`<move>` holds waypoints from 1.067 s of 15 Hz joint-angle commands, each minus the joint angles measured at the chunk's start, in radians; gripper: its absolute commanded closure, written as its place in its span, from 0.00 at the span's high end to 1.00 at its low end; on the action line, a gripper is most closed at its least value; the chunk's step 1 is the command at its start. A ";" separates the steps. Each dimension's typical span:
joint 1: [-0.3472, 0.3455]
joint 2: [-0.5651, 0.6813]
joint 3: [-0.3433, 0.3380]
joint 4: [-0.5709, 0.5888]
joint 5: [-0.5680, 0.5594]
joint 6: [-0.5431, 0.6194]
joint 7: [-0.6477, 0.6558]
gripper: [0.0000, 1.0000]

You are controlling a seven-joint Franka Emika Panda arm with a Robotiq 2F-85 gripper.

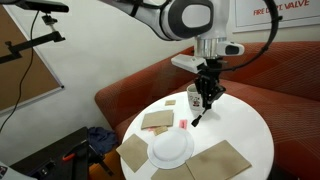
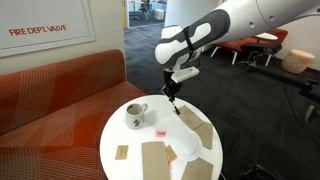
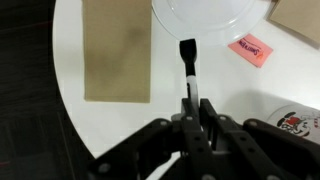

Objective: Pick up the small brush from the cup and put it on the table.

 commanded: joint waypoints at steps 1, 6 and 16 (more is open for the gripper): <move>0.001 0.100 -0.009 0.127 -0.001 -0.067 0.038 0.03; 0.002 0.162 -0.009 0.162 -0.010 0.019 0.027 0.03; 0.025 0.121 -0.006 0.105 -0.020 0.077 0.021 0.66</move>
